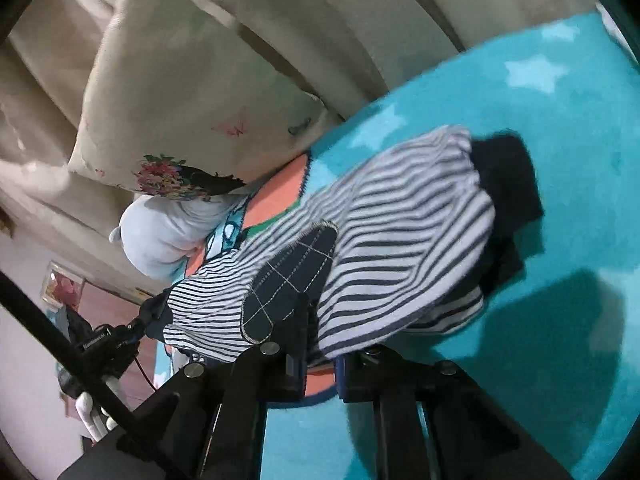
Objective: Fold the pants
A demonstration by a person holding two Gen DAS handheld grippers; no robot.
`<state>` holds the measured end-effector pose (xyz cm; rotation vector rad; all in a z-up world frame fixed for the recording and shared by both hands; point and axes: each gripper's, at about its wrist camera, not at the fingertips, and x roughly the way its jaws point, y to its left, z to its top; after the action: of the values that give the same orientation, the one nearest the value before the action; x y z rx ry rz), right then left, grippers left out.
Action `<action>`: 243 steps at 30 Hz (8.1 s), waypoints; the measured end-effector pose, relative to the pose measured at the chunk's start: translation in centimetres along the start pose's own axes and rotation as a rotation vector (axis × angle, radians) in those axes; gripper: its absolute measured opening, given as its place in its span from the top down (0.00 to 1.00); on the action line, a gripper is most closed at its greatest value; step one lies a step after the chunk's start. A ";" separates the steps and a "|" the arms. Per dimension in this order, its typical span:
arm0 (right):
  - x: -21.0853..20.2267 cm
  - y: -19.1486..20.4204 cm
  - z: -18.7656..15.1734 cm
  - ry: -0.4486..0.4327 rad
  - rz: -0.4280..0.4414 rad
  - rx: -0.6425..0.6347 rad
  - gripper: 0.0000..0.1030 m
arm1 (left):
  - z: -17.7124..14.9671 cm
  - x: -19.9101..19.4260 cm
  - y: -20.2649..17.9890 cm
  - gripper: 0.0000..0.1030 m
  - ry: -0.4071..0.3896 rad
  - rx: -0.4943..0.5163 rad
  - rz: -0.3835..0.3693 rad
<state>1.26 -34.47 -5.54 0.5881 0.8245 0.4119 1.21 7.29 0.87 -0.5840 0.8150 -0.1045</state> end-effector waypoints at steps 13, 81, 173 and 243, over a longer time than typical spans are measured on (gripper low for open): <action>5.7 3.7 12.4 -0.037 -0.120 -0.075 0.92 | 7.3 7.5 -0.1 0.90 -0.027 -0.014 0.147; -11.4 -2.3 -5.0 -0.118 -0.245 -0.178 0.54 | -7.4 -4.1 5.4 0.54 -0.053 0.059 0.193; 8.5 4.2 11.5 0.301 -0.341 -0.559 0.43 | 2.6 17.8 -9.7 0.31 0.292 0.625 0.156; 9.2 22.5 -14.9 0.290 0.198 -0.782 0.91 | -7.3 -10.3 8.4 0.31 -0.205 0.083 -0.086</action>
<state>-7.33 -7.29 -4.46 -0.1268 0.8031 0.9574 -12.19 14.22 -0.75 -0.5415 0.5837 -0.1539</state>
